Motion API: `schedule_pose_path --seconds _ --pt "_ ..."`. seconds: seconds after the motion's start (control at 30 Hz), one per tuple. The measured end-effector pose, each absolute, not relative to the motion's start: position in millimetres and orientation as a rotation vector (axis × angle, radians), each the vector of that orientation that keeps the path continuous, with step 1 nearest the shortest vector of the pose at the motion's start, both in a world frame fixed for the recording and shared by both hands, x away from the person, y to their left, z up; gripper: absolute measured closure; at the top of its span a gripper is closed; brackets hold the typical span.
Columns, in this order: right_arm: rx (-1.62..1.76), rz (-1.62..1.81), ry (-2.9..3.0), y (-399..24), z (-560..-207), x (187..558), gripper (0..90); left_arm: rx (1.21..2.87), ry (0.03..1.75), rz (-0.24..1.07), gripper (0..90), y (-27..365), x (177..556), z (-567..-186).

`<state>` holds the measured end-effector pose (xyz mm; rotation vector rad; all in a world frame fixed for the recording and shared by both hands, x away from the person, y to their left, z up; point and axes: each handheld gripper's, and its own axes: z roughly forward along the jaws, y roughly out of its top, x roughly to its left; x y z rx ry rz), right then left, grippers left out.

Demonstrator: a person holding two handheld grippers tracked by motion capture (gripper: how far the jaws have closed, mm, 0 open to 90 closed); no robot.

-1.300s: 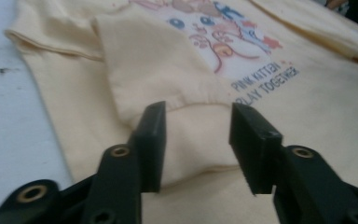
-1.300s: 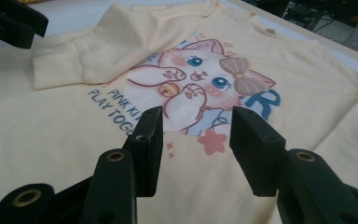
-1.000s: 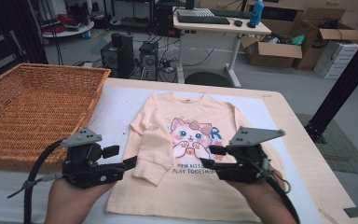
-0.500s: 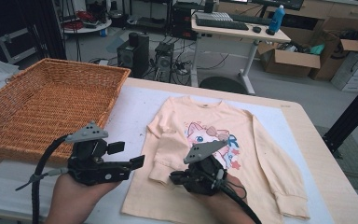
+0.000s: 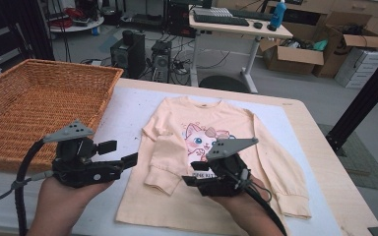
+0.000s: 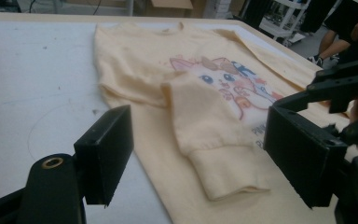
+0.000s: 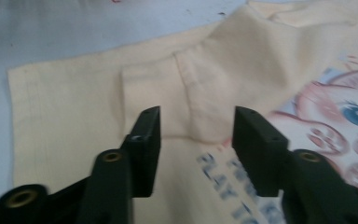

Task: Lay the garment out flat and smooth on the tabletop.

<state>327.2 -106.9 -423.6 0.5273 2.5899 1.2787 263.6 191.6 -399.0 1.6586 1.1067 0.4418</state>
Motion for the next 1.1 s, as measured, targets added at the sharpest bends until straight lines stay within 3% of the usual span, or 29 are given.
schedule_pose_path --seconds 0.07,0.17,0.2,0.23,0.3,0.4,0.7,0.83,1.03,1.1 --pt "0.505 1.27 2.61 -92 -427 327 43.8 1.667 1.104 0.444 24.9 192 263 -398" --pt "0.461 1.213 2.672 -71 -438 328 48.9 1.678 1.105 0.442 24.9 191 263 -398" --pt "0.448 1.155 2.699 -65 -444 328 53.3 1.678 1.104 0.44 24.9 191 263 -398" --pt "0.458 1.223 2.694 -65 -446 328 69.5 1.68 1.103 0.439 24.9 190 263 -398" --pt "0.432 1.217 2.673 -66 -446 325 84.2 1.681 1.103 0.44 24.9 190 263 -399" --pt "0.428 1.204 2.677 -73 -442 325 87.7 1.685 1.104 0.437 25.0 189 263 -399" --pt "0.421 1.139 2.59 -150 -403 327 87.7 1.682 1.102 0.429 25.0 186 268 -399" --pt "0.485 1.126 2.596 -179 -408 330 86.4 1.691 1.095 0.422 25.0 179 270 -401" --pt "0.578 1.178 2.571 -191 -421 331 66.8 1.705 1.09 0.414 25.1 174 272 -401" --pt "0.619 1.222 2.533 -194 -417 334 64.4 1.709 1.088 0.416 25.0 174 272 -400"
